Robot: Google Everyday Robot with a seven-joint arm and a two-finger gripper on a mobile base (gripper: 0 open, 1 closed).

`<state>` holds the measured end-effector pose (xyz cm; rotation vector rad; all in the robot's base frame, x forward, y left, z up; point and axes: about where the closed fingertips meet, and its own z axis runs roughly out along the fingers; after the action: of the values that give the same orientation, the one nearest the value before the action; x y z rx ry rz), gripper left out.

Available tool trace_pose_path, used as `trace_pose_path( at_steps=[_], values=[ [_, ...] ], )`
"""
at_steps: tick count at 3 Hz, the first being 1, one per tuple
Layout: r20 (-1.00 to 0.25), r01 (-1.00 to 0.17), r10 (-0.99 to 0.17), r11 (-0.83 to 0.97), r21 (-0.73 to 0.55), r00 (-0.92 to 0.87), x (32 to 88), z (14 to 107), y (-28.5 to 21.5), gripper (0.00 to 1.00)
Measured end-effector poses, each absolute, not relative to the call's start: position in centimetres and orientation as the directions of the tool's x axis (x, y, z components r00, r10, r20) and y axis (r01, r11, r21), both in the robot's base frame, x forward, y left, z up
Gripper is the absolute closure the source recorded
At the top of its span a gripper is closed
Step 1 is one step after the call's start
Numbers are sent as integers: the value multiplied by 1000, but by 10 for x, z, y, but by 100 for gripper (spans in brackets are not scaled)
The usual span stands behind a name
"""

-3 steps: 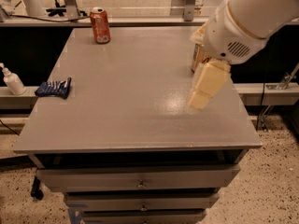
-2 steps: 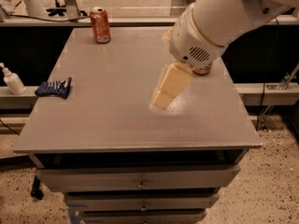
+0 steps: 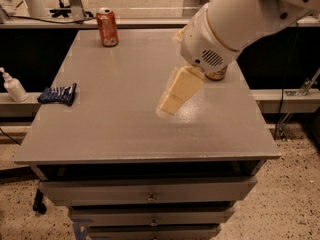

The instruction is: Pick rxbar blueberry

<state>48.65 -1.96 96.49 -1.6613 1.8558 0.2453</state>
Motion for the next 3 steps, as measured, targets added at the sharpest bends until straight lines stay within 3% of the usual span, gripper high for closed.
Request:
trace_pose_path(
  at_steps=[3],
  values=[
    [-799,-955,-595,183,-233,81,569,933,122,0]
  ],
)
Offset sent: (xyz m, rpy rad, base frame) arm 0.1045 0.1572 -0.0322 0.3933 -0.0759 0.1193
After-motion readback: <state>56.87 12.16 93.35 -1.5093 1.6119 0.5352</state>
